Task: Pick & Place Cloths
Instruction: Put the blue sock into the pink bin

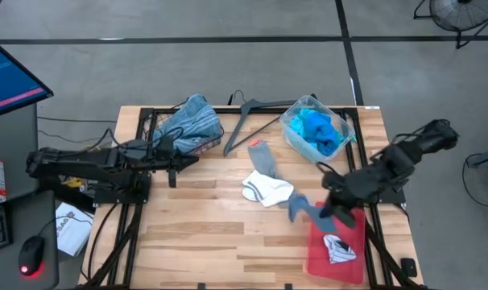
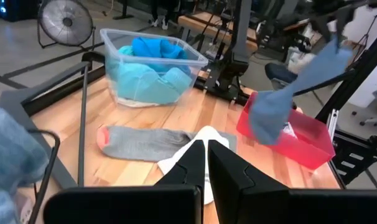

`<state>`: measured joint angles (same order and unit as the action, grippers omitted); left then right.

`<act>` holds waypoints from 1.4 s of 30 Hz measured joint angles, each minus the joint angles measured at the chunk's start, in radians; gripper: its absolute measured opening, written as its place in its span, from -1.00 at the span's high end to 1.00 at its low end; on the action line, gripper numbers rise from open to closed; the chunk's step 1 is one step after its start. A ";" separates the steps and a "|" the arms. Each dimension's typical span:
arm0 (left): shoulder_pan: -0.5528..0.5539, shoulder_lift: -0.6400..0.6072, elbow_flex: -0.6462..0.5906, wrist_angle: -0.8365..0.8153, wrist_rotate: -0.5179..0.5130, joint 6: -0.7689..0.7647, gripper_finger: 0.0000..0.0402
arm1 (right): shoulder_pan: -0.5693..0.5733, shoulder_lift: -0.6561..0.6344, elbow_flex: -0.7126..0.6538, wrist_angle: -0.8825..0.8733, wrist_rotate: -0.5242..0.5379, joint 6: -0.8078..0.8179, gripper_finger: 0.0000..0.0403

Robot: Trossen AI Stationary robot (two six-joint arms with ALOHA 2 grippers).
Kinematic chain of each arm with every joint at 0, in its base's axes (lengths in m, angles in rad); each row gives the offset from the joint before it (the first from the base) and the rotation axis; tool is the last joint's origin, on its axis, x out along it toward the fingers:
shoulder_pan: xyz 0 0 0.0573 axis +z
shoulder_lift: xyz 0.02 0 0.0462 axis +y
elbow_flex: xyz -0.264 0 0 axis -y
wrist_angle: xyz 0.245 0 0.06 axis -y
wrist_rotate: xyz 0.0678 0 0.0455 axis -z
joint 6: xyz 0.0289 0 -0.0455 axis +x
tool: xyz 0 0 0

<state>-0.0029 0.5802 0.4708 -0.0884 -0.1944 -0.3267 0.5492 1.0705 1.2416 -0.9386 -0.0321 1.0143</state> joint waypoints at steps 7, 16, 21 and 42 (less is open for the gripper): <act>0.000 -0.051 -0.073 0.046 0.000 -0.022 0.99 | 0.235 -0.041 0.008 -0.095 -0.029 0.394 1.00; 0.000 -0.105 -0.085 0.069 0.001 -0.022 0.99 | 0.427 0.000 0.007 -0.590 -0.048 0.764 1.00; 0.000 -0.117 -0.085 0.074 0.001 -0.022 0.99 | 0.417 0.036 -0.024 -0.607 0.027 0.773 1.00; 0.000 -0.353 -0.086 0.152 0.035 0.061 0.99 | 0.356 0.352 -0.216 -0.015 0.099 0.575 0.96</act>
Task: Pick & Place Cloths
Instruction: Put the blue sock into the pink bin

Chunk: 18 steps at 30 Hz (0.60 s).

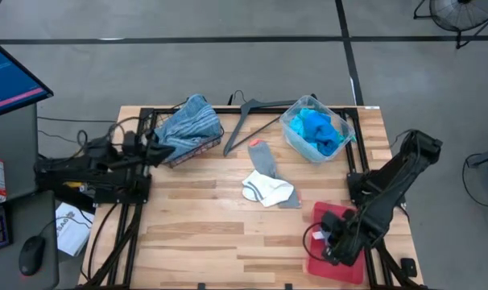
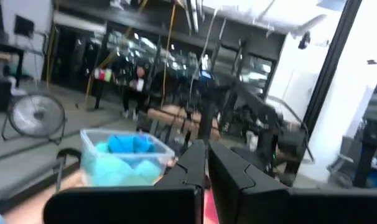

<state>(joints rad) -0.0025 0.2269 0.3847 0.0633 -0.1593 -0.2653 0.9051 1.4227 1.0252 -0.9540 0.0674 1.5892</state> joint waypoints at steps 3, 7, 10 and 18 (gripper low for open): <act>0.000 -0.054 0.000 -0.046 -0.025 0.004 0.99 | 0.009 0.037 0.000 -0.004 0.001 -0.003 0.94; 0.000 -0.099 -0.024 -0.073 -0.035 0.005 0.99 | 0.011 0.092 0.000 0.005 -0.022 -0.030 0.90; 0.000 -0.137 -0.063 -0.070 -0.043 -0.001 0.99 | 0.011 0.137 0.000 0.005 -0.019 -0.029 0.87; 0.000 -0.221 -0.166 -0.070 -0.051 -0.032 0.99 | 0.011 0.213 0.000 0.007 -0.038 -0.029 0.53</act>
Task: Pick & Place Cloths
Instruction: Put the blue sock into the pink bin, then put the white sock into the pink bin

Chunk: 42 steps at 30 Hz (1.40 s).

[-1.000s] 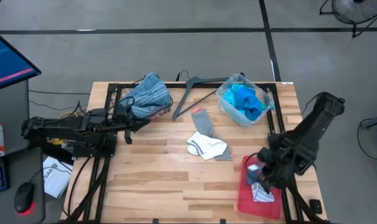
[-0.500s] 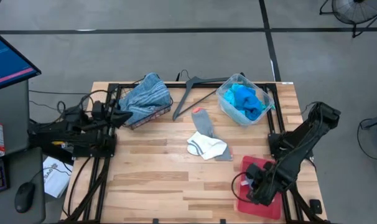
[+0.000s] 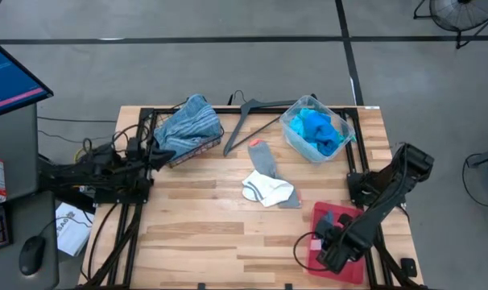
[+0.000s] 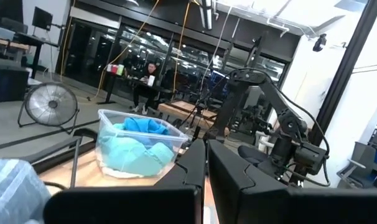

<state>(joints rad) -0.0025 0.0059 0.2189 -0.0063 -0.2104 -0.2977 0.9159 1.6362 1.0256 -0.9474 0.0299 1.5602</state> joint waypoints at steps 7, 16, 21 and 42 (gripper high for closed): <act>0.000 -0.005 -0.089 -0.001 -0.003 -0.060 0.99 | -0.002 -0.064 0.000 0.010 -0.004 -0.033 -0.13; 0.000 -0.005 -0.190 0.039 -0.004 -0.140 0.99 | -0.082 -0.320 0.000 -0.085 0.068 -0.069 -0.47; 0.000 -0.005 -0.212 0.056 -0.005 -0.153 0.99 | -0.255 -0.396 0.001 -0.123 0.213 -0.272 -0.46; 0.000 -0.003 -0.213 0.058 -0.007 -0.151 0.99 | -0.830 -0.055 0.003 0.429 0.077 -1.382 -0.45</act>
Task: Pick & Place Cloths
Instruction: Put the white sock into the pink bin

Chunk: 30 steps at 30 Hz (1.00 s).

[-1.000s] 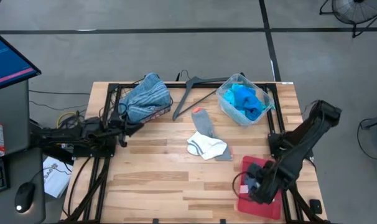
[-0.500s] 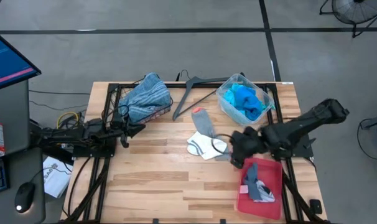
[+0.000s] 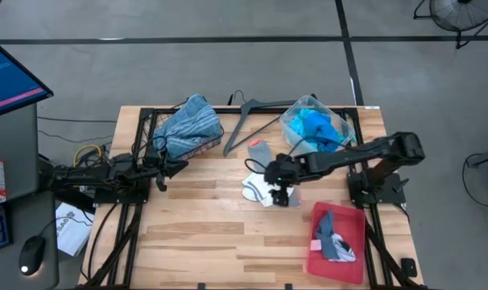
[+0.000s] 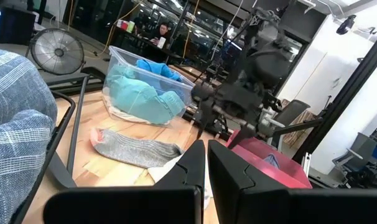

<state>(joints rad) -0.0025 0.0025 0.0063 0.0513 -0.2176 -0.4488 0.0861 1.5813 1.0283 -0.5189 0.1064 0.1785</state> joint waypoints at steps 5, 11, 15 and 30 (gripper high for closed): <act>0.000 0.000 0.000 0.002 0.000 0.001 0.99 | -0.033 0.102 -0.001 0.081 -0.032 -0.064 -0.45; 0.000 0.016 0.000 0.011 0.004 0.002 0.99 | -0.066 0.200 0.000 0.098 -0.031 -0.076 -0.45; 0.000 0.031 0.000 0.020 0.004 0.002 0.99 | -0.077 0.236 -0.001 0.082 -0.030 -0.073 -0.37; 0.000 0.065 0.000 0.024 0.003 0.002 0.99 | -0.082 0.229 0.057 0.020 -0.070 0.004 0.85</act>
<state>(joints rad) -0.0025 0.0677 0.0063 0.0756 -0.2150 -0.4467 0.0038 1.8101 1.0857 -0.4992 0.0364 0.1822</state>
